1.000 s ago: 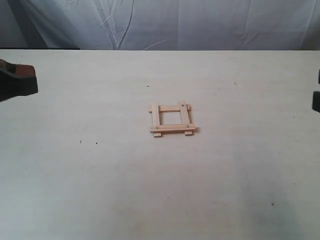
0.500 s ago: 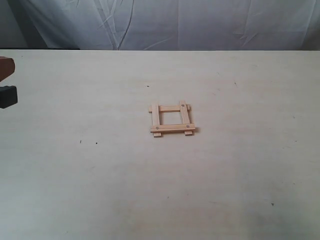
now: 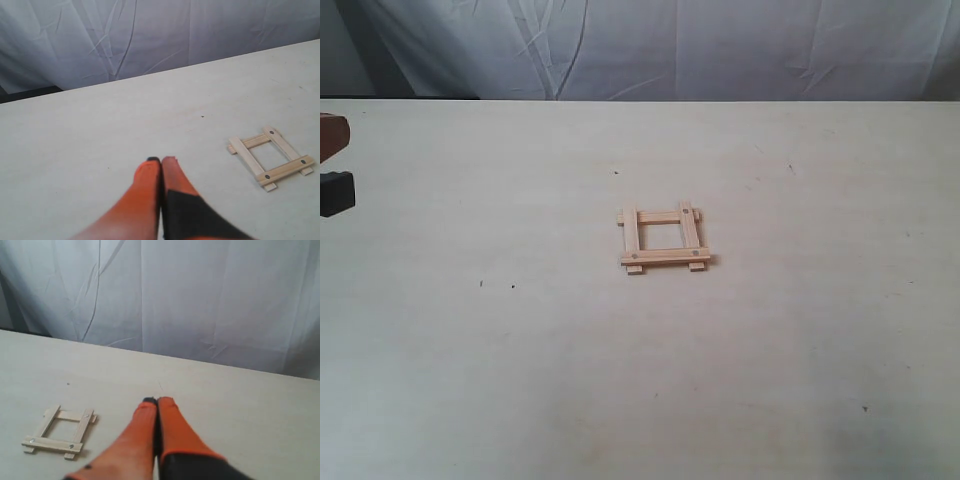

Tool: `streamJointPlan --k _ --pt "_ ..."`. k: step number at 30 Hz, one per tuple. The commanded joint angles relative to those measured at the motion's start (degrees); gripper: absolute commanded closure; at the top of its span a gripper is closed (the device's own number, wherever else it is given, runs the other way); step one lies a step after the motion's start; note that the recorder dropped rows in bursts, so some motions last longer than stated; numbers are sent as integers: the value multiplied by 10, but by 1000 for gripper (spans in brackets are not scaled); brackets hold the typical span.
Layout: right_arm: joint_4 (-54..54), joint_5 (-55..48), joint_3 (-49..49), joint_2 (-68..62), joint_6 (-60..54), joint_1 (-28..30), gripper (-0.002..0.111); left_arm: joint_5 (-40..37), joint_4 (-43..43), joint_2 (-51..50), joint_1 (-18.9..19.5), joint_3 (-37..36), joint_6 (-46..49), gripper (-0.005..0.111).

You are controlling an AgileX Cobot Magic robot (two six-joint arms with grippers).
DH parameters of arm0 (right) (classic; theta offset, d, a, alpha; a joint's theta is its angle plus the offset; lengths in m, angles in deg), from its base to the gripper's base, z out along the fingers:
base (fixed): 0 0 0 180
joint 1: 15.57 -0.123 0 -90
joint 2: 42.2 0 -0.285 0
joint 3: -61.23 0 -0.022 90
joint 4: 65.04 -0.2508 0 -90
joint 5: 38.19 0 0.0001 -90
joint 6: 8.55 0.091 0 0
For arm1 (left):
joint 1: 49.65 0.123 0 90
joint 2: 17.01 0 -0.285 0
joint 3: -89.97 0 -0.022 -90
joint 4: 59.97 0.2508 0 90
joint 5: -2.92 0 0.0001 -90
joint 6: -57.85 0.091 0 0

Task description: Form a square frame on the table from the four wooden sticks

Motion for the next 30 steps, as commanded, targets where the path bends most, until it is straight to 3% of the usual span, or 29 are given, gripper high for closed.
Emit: streamJointPlan --k 1,11,14,23,30 --pt "6 5 -3 45 8 39 108 7 3 5 -3 -2 0 107" --pt "113 -46 -4 112 127 63 108 7 3 5 -3 -2 0 107" --pt "139 -20 -28 122 157 63 108 7 3 5 -3 -2 0 107" --pt "139 26 -166 184 157 63 108 7 3 5 -3 -2 0 107" --pt "136 23 -205 201 157 63 108 7 3 5 -3 -2 0 107"
